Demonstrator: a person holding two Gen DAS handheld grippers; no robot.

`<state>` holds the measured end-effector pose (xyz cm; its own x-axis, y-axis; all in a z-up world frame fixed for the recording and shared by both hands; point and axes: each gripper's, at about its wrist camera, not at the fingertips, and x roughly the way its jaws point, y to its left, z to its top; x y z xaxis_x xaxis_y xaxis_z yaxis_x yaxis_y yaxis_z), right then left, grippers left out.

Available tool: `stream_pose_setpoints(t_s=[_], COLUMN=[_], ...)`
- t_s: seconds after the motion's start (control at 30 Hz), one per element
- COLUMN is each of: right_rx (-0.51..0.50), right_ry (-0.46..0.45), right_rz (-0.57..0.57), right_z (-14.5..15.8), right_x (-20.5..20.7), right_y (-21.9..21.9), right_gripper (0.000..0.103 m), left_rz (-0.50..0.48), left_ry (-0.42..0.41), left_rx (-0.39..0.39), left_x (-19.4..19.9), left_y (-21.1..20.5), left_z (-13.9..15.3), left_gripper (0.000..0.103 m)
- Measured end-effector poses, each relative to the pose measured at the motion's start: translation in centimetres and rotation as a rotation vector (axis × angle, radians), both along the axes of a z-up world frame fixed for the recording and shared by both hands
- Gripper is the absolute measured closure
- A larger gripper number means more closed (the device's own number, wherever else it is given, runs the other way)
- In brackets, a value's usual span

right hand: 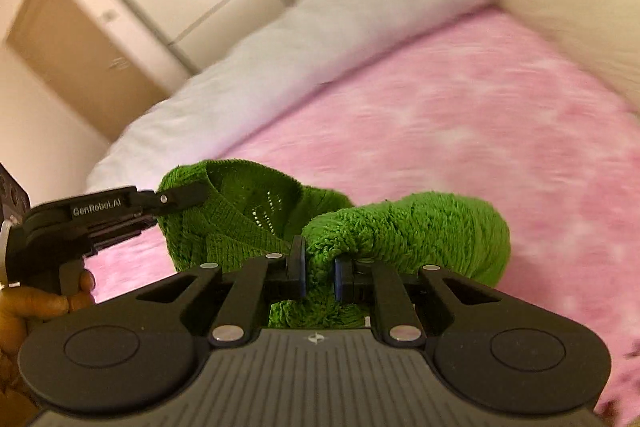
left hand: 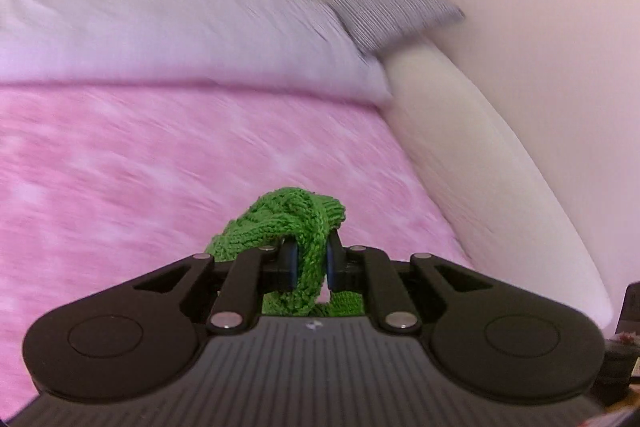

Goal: Fold clothes
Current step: 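Grasp the green vest with both grippers, lift and drop it flatter, then reposition both tools above the loosely spread green vest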

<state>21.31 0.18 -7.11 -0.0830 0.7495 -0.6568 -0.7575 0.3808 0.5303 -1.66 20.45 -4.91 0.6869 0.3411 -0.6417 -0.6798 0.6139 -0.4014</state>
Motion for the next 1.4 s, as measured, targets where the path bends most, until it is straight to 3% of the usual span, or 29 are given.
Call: stream_pose_setpoints(t_s=[0.17,0.27,0.3,0.37,0.43,0.53,0.63,0.87,0.93,1.2,1.4], right_rx=[0.077,0.101,0.095,0.047,-0.005,-0.063,-0.127,-0.287,-0.312,-0.312,-0.287], right_ry=[-0.012,-0.025,-0.023,0.001,0.005,-0.033,-0.038,-0.163,-0.2,-0.268,-0.329], right_rz=[0.077,0.131,0.163,0.257,0.353,0.432,0.46,0.448,0.455,0.504,0.611], right_z=[2.8,3.7,3.7,3.4,2.7,2.2,2.0,0.9,0.7,0.0,0.4], right_x=[-11.1,-17.8,-19.9,-24.6,-29.2,-34.0,-36.9,-38.3,-38.5,-36.8,-33.3], right_y=[4.3,7.6,8.7,11.1,12.9,13.0,11.7,9.2,8.4,7.4,6.0], right_gripper=[0.088,0.087,0.083,0.056,0.043,0.045,0.044,0.036,0.032,0.019,0.015], left_rz=[0.074,0.095,0.106,0.128,0.152,0.172,0.189,0.238,0.252,0.35,0.514], left_ry=[-0.007,0.034,0.067,0.133,0.216,0.343,0.395,0.428,0.433,0.409,0.398], left_rx=[0.08,0.104,0.101,0.095,0.092,0.056,0.003,-0.164,-0.186,-0.107,-0.09], left_x=[-12.1,-18.6,-20.4,-24.1,-26.9,-30.7,-33.9,-38.9,-39.1,-37.3,-33.2], left_y=[2.4,4.5,5.4,7.3,8.5,9.1,7.6,0.5,-2.0,-8.7,-13.4], left_z=[4.3,5.2,4.9,4.3,3.3,1.3,-0.7,-4.6,-4.6,-1.3,0.3], left_gripper=[0.094,0.093,0.091,0.082,0.074,0.071,0.062,0.058,0.051,0.035,0.031])
